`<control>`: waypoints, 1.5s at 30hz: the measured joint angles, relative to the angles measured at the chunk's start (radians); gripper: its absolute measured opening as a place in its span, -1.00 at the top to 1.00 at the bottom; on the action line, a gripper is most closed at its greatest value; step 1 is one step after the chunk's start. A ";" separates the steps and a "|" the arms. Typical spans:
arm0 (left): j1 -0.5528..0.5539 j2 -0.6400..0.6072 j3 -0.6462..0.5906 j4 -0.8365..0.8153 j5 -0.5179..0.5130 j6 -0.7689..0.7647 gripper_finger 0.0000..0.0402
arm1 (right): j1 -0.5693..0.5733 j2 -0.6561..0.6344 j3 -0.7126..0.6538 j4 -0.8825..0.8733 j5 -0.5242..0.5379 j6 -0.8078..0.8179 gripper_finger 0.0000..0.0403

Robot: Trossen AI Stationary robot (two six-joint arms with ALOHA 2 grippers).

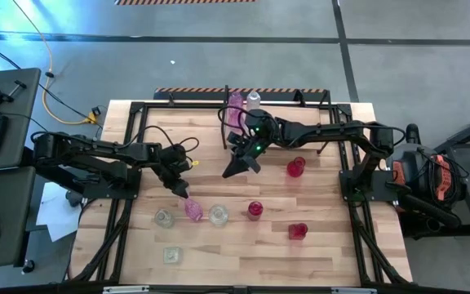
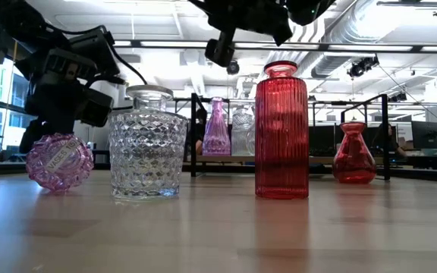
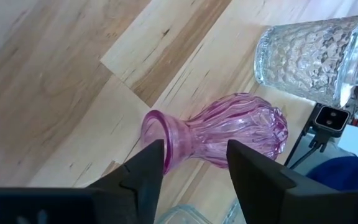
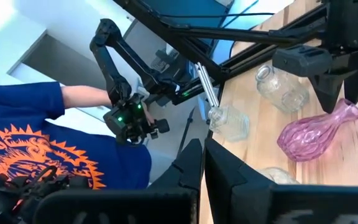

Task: Sort vases onto shelf
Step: Align the violet vase with the other violet vase on the shelf

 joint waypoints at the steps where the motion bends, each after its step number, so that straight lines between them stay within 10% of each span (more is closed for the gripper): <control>1: 0.000 0.000 0.000 0.000 0.000 0.002 0.19 | 0.000 0.000 0.000 0.002 0.001 0.000 1.00; 26: -0.001 -0.002 -0.065 0.143 -0.030 -0.033 0.94 | 0.000 0.000 0.000 0.006 0.007 0.008 1.00; 45: -0.031 -0.039 -0.021 0.041 -0.095 -0.060 0.97 | -0.004 -0.033 -0.001 -0.001 0.002 0.006 1.00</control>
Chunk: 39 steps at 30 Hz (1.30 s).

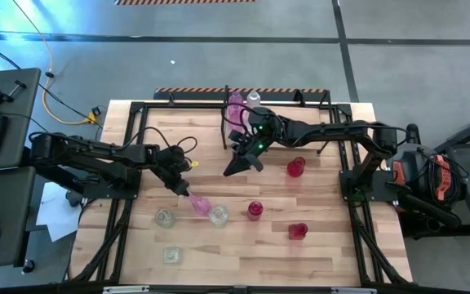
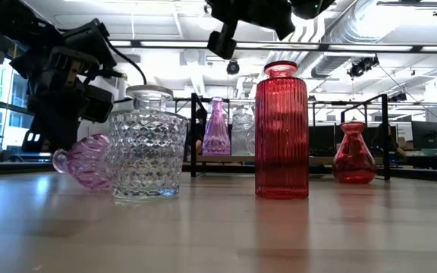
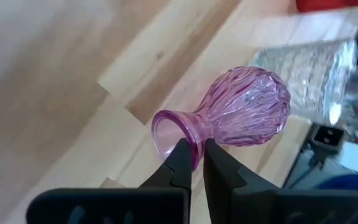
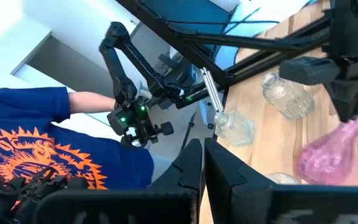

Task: Sort vases onto shelf
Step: Align the violet vase with the other violet vase on the shelf

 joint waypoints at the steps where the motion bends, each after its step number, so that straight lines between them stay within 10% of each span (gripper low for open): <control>1: 0.001 -0.007 0.006 -0.012 -0.017 0.000 0.97 | -0.002 -0.002 0.000 0.001 -0.002 -0.002 1.00; 24: 0.048 -0.028 0.302 -0.306 -0.234 0.064 1.00 | -0.163 -0.310 0.000 -0.395 0.214 -0.219 1.00; 39: 0.049 0.352 0.729 -0.501 -0.231 0.318 1.00 | -0.210 -0.401 0.000 -0.742 0.311 -0.367 1.00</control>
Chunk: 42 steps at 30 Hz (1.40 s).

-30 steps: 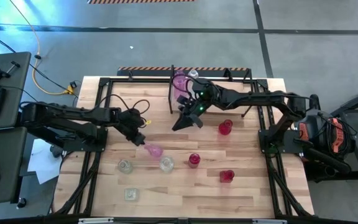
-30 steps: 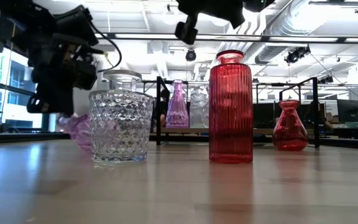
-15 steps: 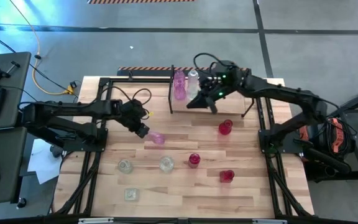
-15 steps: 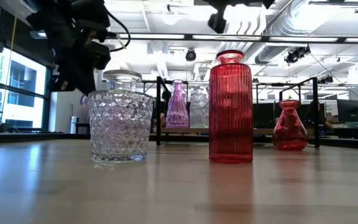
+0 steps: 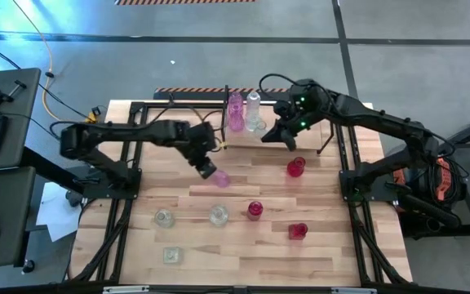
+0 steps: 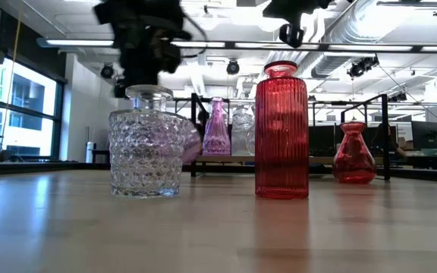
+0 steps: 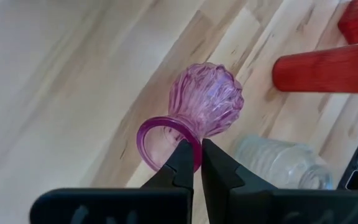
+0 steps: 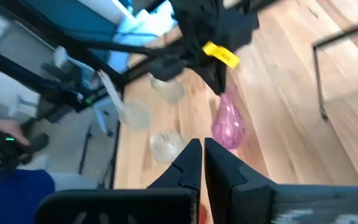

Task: Sort vases onto shelf
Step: Align the violet vase with the other violet vase on the shelf

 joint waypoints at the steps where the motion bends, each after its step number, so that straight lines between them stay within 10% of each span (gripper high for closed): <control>1: 0.004 0.025 0.041 -0.026 -0.002 0.024 1.00 | 0.000 0.000 0.000 -0.020 0.016 -0.008 1.00; 26: 0.096 0.416 0.696 -0.309 -0.144 0.371 1.00 | -0.109 0.001 -0.141 -0.263 -0.127 -0.106 1.00; 42: 0.143 0.432 0.776 -0.393 -0.221 0.444 1.00 | -0.008 0.005 -0.391 0.374 -0.033 0.241 1.00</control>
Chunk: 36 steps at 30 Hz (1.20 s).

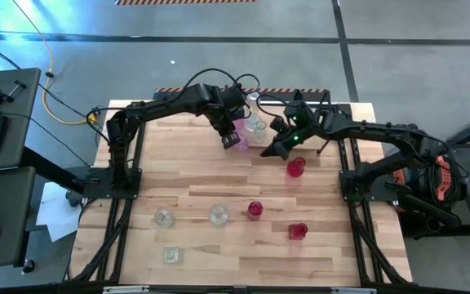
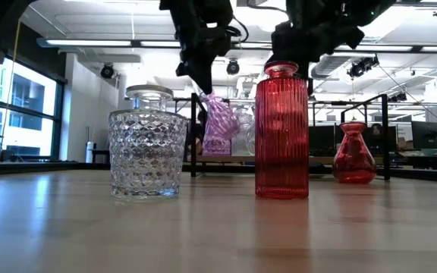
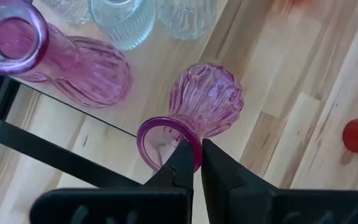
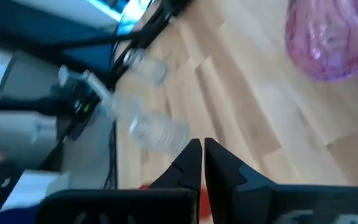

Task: Sort vases onto shelf
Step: Align the violet vase with the other violet vase on the shelf

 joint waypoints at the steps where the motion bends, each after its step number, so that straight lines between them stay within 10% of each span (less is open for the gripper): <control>1: 0.000 0.000 0.000 0.000 0.000 0.000 1.00 | 0.006 0.000 -0.019 0.043 0.027 0.021 1.00; 12: 0.000 0.000 0.000 0.004 0.000 0.000 1.00 | 0.132 0.000 -0.245 0.585 0.412 0.307 1.00; 22: 0.000 0.000 0.000 0.004 0.001 0.033 1.00 | 0.305 0.042 -0.271 0.580 0.822 0.034 1.00; 36: 0.000 0.000 -0.001 0.002 0.002 0.059 1.00 | 0.317 0.258 -0.270 0.826 0.785 -0.012 1.00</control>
